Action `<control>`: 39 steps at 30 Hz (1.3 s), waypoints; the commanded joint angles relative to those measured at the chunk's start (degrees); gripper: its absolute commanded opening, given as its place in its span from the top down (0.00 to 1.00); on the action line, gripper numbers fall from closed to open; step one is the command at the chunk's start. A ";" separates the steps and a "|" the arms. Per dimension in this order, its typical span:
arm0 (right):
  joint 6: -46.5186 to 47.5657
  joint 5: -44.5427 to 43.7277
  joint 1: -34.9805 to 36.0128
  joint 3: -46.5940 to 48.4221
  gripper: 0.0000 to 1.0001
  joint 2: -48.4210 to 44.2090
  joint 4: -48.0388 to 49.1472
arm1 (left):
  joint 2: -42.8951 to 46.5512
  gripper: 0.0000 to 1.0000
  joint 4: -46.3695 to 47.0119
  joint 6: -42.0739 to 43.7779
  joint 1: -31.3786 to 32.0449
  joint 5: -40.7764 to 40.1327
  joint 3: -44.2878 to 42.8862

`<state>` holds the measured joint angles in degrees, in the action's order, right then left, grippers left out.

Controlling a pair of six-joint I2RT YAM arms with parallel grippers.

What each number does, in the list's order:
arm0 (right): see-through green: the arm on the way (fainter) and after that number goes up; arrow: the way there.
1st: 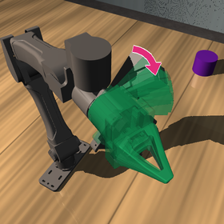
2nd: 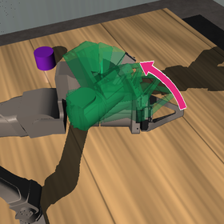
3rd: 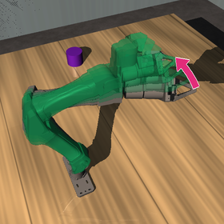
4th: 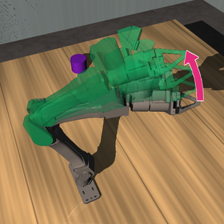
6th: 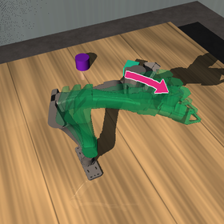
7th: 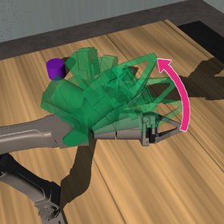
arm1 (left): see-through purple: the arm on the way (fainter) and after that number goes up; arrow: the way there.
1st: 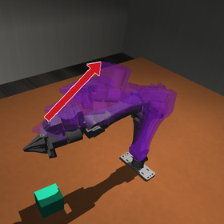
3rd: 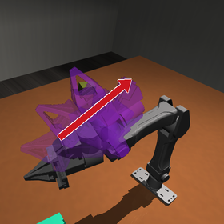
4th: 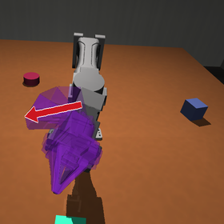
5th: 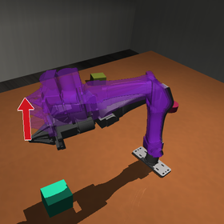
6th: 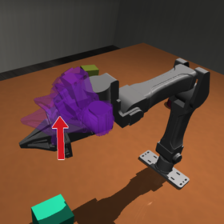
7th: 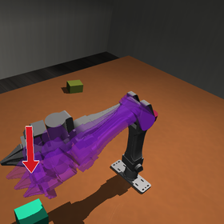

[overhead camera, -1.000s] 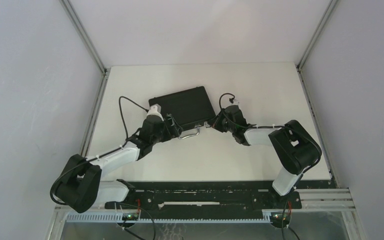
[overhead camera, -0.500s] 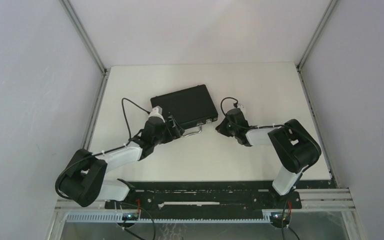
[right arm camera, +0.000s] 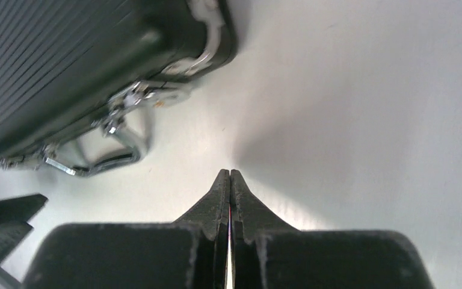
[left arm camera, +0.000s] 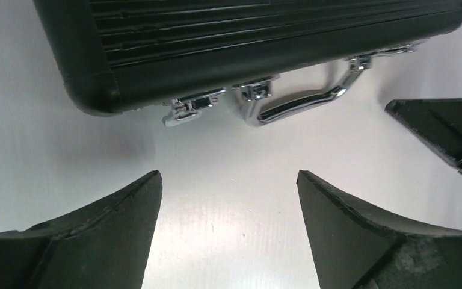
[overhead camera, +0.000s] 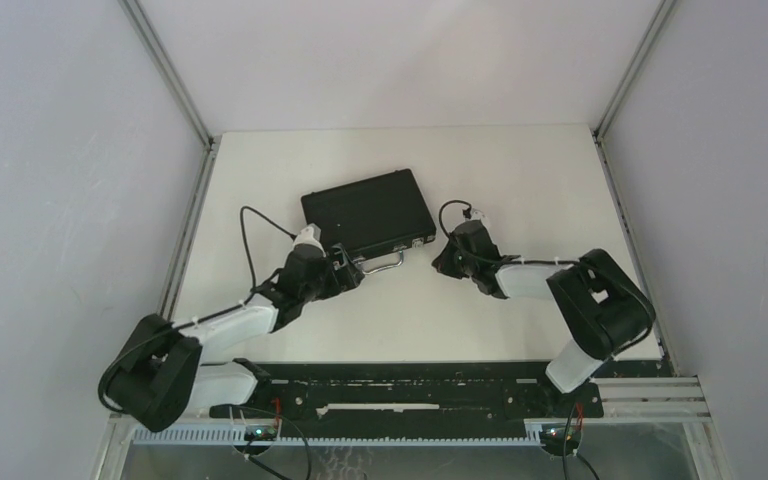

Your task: Pack up texas hold em set

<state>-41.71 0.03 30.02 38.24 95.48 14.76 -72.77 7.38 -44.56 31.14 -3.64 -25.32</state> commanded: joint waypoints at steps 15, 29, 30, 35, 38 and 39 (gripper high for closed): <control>21.64 -16.99 11.28 -9.74 0.27 -35.33 0.04 | 28.75 0.00 -9.52 8.35 2.79 -20.01 -0.14; 25.90 -16.59 6.61 -19.25 0.19 -53.02 -3.53 | 24.83 0.00 -6.42 6.57 2.70 -24.89 1.11; 25.37 -16.19 5.84 -19.59 0.20 -53.23 -3.32 | 24.49 0.00 -6.42 6.64 2.72 -24.61 0.96; 23.67 -13.83 4.05 -20.08 0.21 -53.13 -3.16 | 24.11 0.00 -6.45 6.68 2.78 -24.12 1.33; 23.42 -13.62 3.83 -20.28 0.22 -52.87 -3.02 | 24.73 0.00 -6.65 7.14 2.79 -24.70 1.48; 23.43 -13.57 3.75 -20.27 0.22 -52.86 -2.90 | 24.99 0.00 -6.75 7.26 2.72 -25.02 1.47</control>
<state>-17.26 -14.79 34.17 18.00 42.94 9.58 -48.82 -1.41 -37.98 33.65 -26.85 -24.43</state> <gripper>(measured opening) 0.782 0.998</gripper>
